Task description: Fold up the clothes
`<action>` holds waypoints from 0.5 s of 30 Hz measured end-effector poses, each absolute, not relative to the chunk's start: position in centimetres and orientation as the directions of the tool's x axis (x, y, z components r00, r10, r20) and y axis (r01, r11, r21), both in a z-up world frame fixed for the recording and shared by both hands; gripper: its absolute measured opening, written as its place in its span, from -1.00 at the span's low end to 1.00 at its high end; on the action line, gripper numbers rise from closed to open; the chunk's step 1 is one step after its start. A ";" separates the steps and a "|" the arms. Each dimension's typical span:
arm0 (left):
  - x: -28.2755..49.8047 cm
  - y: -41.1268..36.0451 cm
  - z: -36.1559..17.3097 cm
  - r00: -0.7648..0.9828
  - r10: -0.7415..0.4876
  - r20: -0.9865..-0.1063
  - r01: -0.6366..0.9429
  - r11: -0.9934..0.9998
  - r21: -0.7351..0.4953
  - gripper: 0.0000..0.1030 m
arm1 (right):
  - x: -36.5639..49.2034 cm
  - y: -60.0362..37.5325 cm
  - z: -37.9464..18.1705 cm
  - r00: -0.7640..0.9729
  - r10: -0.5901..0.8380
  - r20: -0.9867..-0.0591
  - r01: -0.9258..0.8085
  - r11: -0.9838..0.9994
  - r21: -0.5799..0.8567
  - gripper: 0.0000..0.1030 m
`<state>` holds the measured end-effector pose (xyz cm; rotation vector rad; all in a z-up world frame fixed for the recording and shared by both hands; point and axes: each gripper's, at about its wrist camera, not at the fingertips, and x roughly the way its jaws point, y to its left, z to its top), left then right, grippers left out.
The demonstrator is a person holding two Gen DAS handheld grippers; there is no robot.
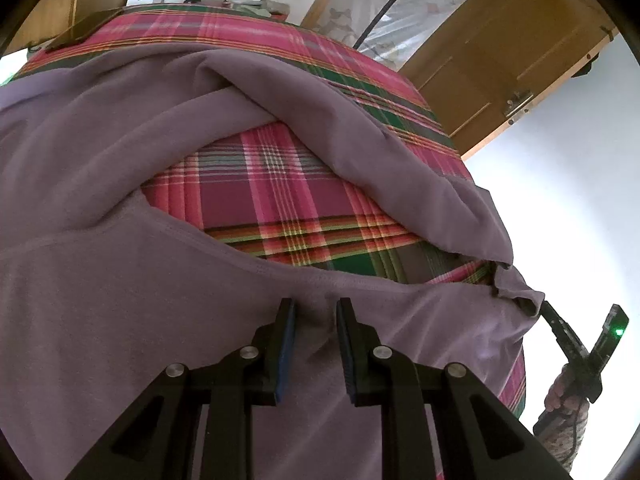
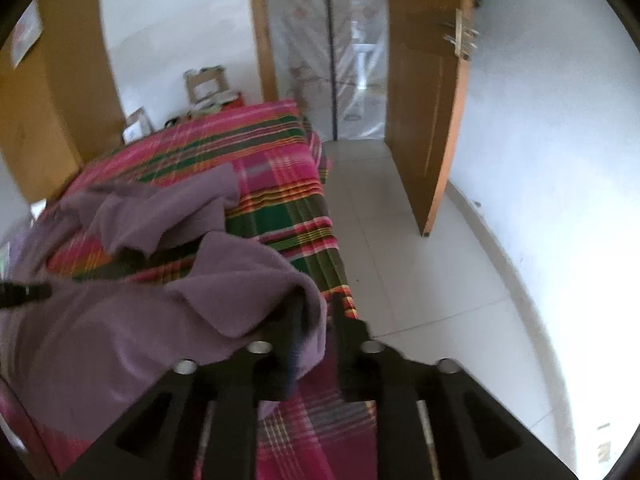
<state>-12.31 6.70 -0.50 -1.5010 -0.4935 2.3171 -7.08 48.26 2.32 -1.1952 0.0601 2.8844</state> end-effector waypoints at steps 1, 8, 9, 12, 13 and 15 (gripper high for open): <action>-12.3 6.7 -0.6 -0.388 0.456 -0.801 -0.088 -0.883 -0.460 -0.60 | -6.9 48.2 2.7 -0.716 -0.020 -0.698 -0.010 -0.999 0.038 -0.46; -12.0 6.9 -0.6 -0.394 0.445 -0.804 -0.102 -0.891 -0.443 -0.60 | -9.6 49.4 3.7 -0.729 -0.190 -0.658 0.053 -0.973 0.223 -0.22; -12.0 6.9 -0.6 -0.393 0.445 -0.805 -0.103 -0.891 -0.443 -0.60 | -10.5 49.3 3.4 -0.710 -0.201 -0.674 0.060 -0.972 0.226 -0.22; -11.9 7.0 -0.7 -0.393 0.440 -0.808 -0.108 -0.894 -0.434 -0.60 | -13.2 48.5 2.2 -0.650 -0.230 -0.724 0.101 -0.971 0.217 -0.22; -11.9 7.0 -0.7 -0.392 0.438 -0.809 -0.109 -0.895 -0.432 -0.60 | -13.9 48.2 1.7 -0.629 -0.233 -0.742 0.119 -0.972 0.205 -0.22; -11.9 7.2 -0.7 -0.394 0.434 -0.810 -0.115 -0.898 -0.426 -0.60 | -15.1 47.5 0.8 -0.579 -0.244 -0.778 0.162 -0.970 0.184 -0.22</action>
